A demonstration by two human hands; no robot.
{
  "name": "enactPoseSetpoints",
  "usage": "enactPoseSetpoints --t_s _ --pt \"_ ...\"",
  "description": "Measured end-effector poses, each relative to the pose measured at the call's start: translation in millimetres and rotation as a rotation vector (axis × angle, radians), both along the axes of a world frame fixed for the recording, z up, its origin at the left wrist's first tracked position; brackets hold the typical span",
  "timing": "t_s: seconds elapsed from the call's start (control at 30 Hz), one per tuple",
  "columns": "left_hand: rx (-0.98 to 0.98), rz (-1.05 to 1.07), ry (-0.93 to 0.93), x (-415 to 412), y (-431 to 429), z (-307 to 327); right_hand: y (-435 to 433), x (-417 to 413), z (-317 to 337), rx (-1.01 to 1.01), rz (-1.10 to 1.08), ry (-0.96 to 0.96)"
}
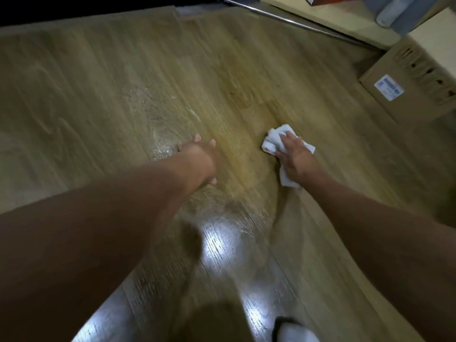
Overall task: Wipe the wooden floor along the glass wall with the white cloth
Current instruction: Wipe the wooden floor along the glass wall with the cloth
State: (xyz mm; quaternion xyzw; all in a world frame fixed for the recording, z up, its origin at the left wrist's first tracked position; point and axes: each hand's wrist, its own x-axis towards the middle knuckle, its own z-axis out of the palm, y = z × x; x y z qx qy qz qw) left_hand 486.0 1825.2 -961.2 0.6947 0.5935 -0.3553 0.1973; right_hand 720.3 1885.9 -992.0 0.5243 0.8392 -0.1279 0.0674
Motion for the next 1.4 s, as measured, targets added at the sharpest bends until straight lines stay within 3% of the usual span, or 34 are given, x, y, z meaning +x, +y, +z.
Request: enactPoseSetpoints --t_s 0.07,0.13,0.2,0.33,0.43,0.6,0.8,0.93,1.1,1.27,1.4 --pt "-0.007 0.048 -0.037 -2.1 3.9 -6.1 4.7 -28.0 -5.9 0.032 -0.109 -0.063" --pt "0.014 0.101 -0.05 -4.8 3.1 -8.8 -12.6 -44.5 -14.0 0.086 -0.098 0.0" --pt "0.022 0.122 -0.051 -2.2 -1.0 -10.4 -47.8 -34.1 -13.9 0.053 0.036 0.133" --pt "0.028 0.178 -0.057 0.8 -4.1 -6.6 -55.2 39.3 0.5 0.003 0.306 0.112" --pt "0.026 0.242 -0.072 3.2 -2.1 -4.4 -12.0 42.6 3.5 0.075 0.1 0.126" --pt "0.042 0.208 -0.083 7.0 -3.4 6.7 9.1 -51.5 -15.6 0.187 -0.217 0.178" --pt "0.11 0.26 -0.13 6.4 -16.0 13.2 -23.7 -19.8 -28.2 0.121 0.113 0.304" --pt "0.136 0.411 -0.244 4.4 -24.7 3.8 -10.2 -5.6 -26.7 0.078 0.135 0.256" --pt "0.346 0.437 -0.408 -6.1 -59.1 -24.7 -7.9 -9.4 -26.4 0.116 0.145 0.235" --pt "0.516 0.327 -0.379 -32.4 -110.9 -35.2 -38.2 -55.8 -22.3 0.135 -0.072 0.243" --pt "0.466 0.3 -0.305 -47.3 -135.8 -21.0 -112.3 -74.6 -26.2 0.031 0.095 0.281"
